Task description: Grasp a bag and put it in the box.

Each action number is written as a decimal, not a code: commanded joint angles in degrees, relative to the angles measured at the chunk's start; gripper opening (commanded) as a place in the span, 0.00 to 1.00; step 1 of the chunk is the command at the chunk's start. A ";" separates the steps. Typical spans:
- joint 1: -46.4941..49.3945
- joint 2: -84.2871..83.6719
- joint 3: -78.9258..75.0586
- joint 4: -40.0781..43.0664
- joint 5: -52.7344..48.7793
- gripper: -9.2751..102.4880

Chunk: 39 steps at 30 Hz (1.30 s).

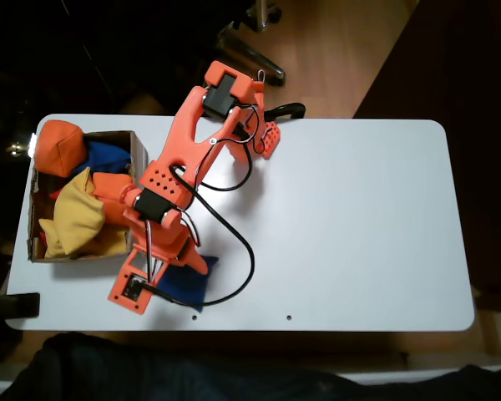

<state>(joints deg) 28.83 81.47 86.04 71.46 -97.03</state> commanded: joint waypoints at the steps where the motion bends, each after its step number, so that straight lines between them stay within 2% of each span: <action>1: 1.05 -0.53 -4.04 -0.26 -0.53 0.64; 24: 2.55 -10.20 -9.84 -2.72 -3.43 0.64; 33: 3.08 -12.57 -14.06 1.41 -4.39 0.76; 39: 3.69 -13.71 -15.47 1.58 -5.80 0.79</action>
<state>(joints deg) 31.90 67.32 73.30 72.69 -102.39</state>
